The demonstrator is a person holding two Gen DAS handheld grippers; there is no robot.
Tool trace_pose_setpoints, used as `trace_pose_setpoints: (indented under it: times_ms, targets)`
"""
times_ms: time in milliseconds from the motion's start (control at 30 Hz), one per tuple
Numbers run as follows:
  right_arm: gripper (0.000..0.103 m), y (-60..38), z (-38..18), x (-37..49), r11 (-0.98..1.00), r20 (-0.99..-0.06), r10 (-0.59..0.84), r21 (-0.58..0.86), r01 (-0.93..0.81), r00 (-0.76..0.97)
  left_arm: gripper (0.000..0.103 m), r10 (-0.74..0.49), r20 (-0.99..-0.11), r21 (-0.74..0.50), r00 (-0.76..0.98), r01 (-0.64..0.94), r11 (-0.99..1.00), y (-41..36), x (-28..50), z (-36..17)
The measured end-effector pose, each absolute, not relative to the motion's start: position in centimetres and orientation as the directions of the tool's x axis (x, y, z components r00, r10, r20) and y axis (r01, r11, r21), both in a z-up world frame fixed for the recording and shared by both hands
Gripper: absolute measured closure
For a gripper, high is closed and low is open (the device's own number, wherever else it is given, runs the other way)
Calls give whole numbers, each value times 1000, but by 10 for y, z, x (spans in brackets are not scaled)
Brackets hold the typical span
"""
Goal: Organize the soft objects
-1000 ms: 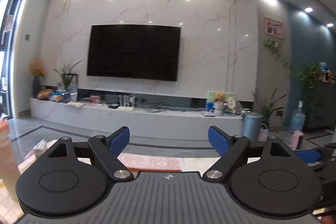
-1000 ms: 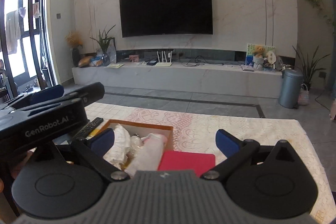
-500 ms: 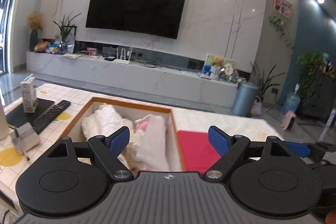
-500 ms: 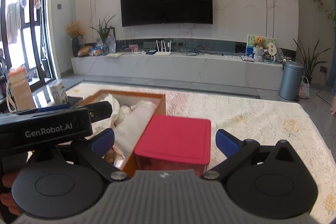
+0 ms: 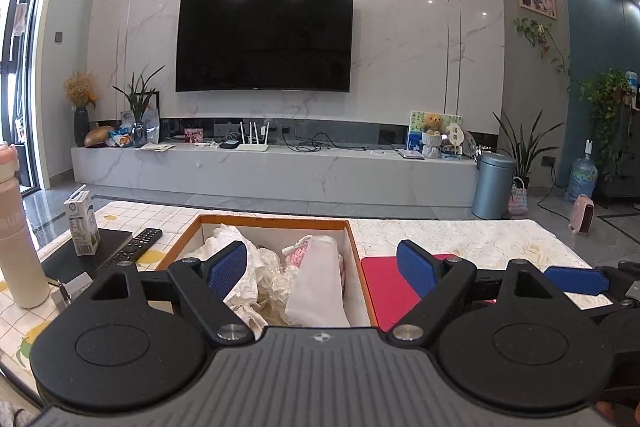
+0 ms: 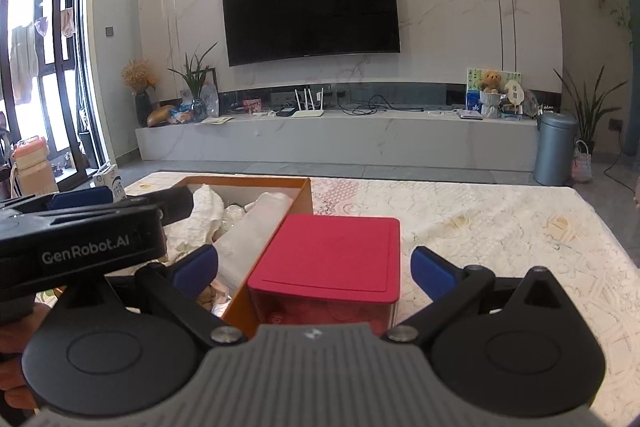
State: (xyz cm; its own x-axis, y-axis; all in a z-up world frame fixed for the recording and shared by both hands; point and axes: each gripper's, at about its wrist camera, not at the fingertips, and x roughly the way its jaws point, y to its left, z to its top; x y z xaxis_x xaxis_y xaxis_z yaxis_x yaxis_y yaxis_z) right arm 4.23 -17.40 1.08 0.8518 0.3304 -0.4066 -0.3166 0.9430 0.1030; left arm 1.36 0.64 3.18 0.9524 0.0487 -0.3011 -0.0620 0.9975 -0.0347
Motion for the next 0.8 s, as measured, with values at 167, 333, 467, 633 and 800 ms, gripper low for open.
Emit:
trace_pose_setpoints:
  times_ms: [167, 333, 467, 633, 800]
  targets:
    - [3, -177, 8, 45, 947, -421, 321, 110, -303, 848, 4, 60, -311, -18, 949, -69, 997, 6, 14, 31]
    - [3, -175, 8, 42, 948, -418, 315, 88, -307, 852, 4, 44, -334, -36, 941, -59, 998, 8, 17, 31]
    - [3, -173, 5, 43, 949, -429, 309, 87, -302, 849, 4, 72, -315, 8, 946, -73, 997, 4, 15, 30]
    - [3, -174, 4, 44, 948, -434, 314, 98, -303, 844, 4, 68, -323, 0, 944, -71, 997, 5, 15, 29]
    - [3, -174, 4, 46, 949, -443, 312, 99, -299, 841, 4, 75, -325, 10, 943, -76, 997, 4, 16, 29]
